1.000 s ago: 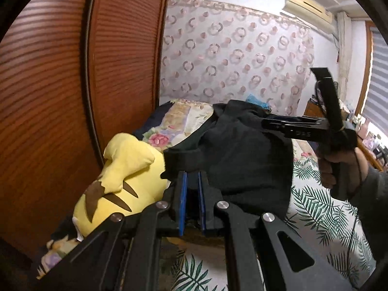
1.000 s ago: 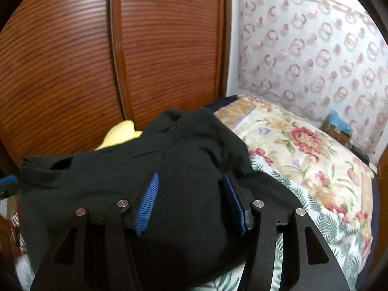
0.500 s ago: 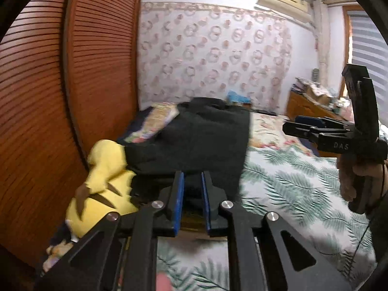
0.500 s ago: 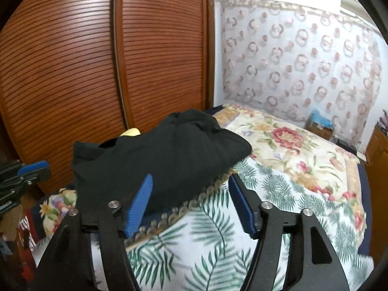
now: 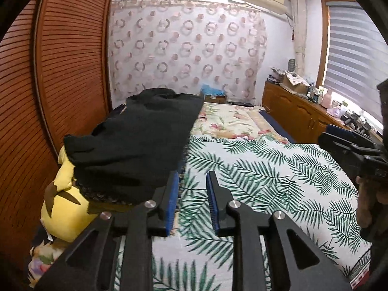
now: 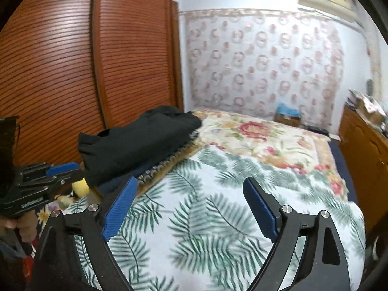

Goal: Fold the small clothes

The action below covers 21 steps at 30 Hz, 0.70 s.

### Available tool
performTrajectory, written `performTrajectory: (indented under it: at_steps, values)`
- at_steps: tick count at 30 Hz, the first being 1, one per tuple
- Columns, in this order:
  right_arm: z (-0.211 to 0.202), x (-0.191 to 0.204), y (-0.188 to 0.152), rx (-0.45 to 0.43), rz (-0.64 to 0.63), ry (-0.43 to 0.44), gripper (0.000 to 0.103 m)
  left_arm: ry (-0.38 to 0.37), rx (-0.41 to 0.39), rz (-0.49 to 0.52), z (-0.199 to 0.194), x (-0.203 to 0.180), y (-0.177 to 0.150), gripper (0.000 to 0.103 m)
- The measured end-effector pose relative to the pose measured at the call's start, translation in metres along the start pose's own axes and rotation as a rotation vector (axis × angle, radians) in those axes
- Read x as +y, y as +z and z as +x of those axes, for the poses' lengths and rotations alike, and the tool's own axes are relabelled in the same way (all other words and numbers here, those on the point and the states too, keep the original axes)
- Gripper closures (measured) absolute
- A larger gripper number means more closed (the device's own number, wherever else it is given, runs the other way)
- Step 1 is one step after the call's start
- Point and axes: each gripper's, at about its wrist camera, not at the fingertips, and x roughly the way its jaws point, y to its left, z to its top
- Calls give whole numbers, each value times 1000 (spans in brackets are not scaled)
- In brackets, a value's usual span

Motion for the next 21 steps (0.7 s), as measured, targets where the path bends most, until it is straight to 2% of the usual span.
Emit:
performTrajectory:
  at_steps: [8,21]
  values:
    - [-50,-26,-25,-30,80,-109,12,-39,9,37,-3,-36,3,80]
    - [-116,-53,-28,-109,155,-219,12,-85,-92,76,-39,-80,40,80]
